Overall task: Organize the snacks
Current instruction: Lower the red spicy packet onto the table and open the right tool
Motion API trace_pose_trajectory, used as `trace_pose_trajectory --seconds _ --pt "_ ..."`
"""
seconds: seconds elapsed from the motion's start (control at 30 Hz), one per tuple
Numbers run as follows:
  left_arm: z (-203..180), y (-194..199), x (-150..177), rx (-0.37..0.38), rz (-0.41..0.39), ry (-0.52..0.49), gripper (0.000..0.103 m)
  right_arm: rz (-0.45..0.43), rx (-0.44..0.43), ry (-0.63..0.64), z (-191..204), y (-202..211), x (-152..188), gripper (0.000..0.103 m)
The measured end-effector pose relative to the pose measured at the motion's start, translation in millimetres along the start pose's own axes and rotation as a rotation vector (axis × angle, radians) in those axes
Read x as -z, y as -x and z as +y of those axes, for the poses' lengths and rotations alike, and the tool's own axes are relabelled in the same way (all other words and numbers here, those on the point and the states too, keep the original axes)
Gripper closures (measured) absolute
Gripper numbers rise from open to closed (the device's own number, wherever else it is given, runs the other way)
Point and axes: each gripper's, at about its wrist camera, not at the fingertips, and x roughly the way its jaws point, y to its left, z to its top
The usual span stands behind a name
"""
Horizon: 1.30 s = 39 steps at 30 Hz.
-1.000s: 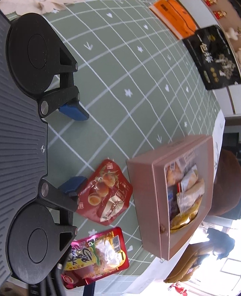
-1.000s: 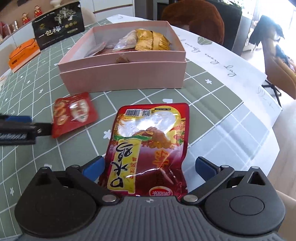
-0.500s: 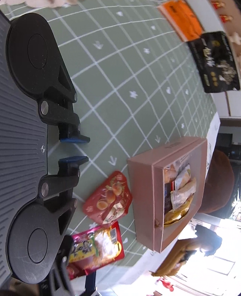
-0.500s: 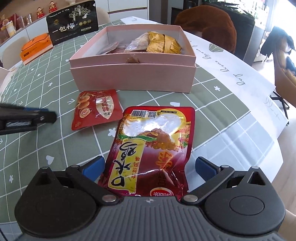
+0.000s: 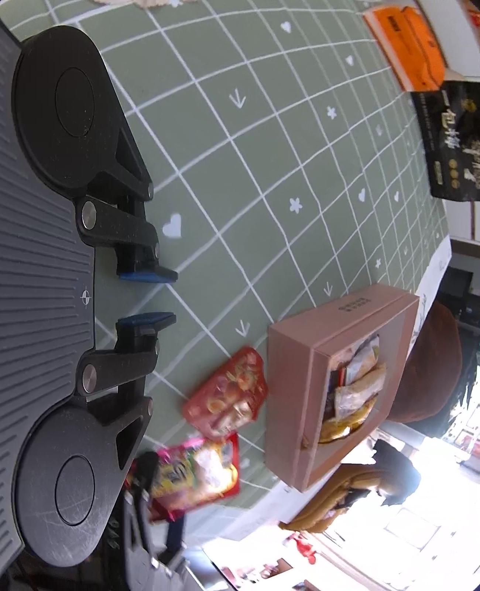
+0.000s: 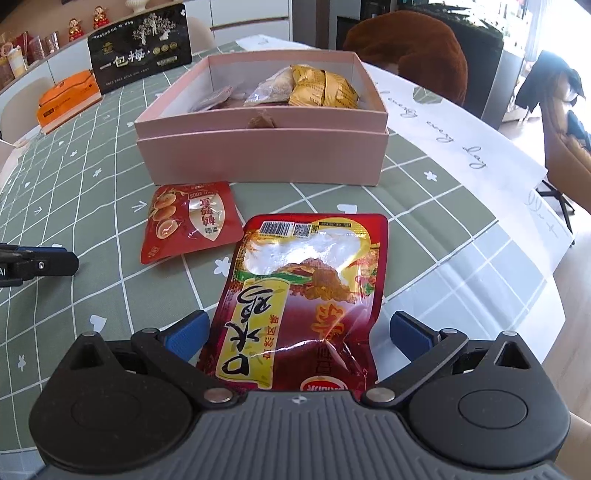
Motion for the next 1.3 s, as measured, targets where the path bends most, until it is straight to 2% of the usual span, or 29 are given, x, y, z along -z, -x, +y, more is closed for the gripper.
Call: trace_pose_trajectory --seconds 0.13,0.2,0.27,0.33,0.4,0.43,0.47,0.5,0.53,0.57,0.63,0.7,0.73,0.8,0.87,0.97,1.03,1.07,1.17,1.3 --pt "-11 2 -18 0.117 0.003 0.082 0.079 0.045 -0.026 0.046 -1 -3 -9 0.001" --pt "-19 5 -23 0.090 -0.011 0.060 0.077 0.063 -0.011 0.045 -4 2 -17 0.009" --pt "-22 7 -24 0.023 -0.017 0.042 0.076 -0.007 0.012 0.035 -7 18 -26 0.009" --pt "-21 8 -22 -0.009 -0.014 0.030 0.076 -0.051 0.000 0.044 -6 23 -39 0.008" --pt "-12 12 -17 -0.017 -0.016 0.052 0.076 -0.071 0.073 0.068 1 13 -56 0.011" --pt "-5 14 -14 -0.024 -0.016 0.070 0.076 -0.088 0.127 0.077 6 5 -64 0.019" --pt "1 15 -12 -0.030 -0.017 0.086 0.076 -0.084 0.176 0.092 11 -7 -71 0.033" --pt "7 17 -10 -0.036 -0.019 0.104 0.076 -0.068 0.201 0.105 16 -18 -77 0.040" --pt "12 19 -8 -0.040 -0.023 0.118 0.076 -0.042 0.189 0.113 20 -28 -82 0.050" --pt "17 21 -7 -0.041 -0.027 0.124 0.076 0.001 0.137 0.115 25 -37 -84 0.055" --pt "17 21 -7 -0.040 -0.033 0.106 0.076 0.030 0.020 0.110 33 -34 -82 0.057" --pt "8 20 -10 -0.041 -0.029 0.053 0.076 0.049 -0.118 0.110 36 -23 -77 0.057" --pt "0 18 -12 -0.038 -0.029 0.010 0.076 0.040 -0.133 0.092 34 -15 -74 0.055" --pt "-23 16 -16 -0.042 -0.041 -0.102 0.076 0.024 -0.114 0.065 27 -4 -67 0.051" --pt "-48 9 -20 -0.072 -0.040 -0.243 0.076 0.014 -0.087 0.030 12 5 -59 0.040" --pt "-76 -10 -19 -0.113 0.014 -0.423 0.075 0.024 -0.048 -0.029 -15 12 -52 0.039" --pt "-87 -24 -15 -0.107 0.087 -0.496 0.072 0.034 -0.030 -0.070 -30 16 -48 0.039" --pt "-92 -26 -12 -0.102 0.082 -0.531 0.072 0.035 -0.022 -0.090 -37 18 -45 0.039" --pt "-100 -28 -9 -0.074 0.116 -0.573 0.065 0.029 -0.006 -0.149 -52 22 -39 0.036" --pt "-97 -37 -10 0.003 0.185 -0.534 0.065 0.037 -0.019 -0.207 -59 21 -32 0.036"
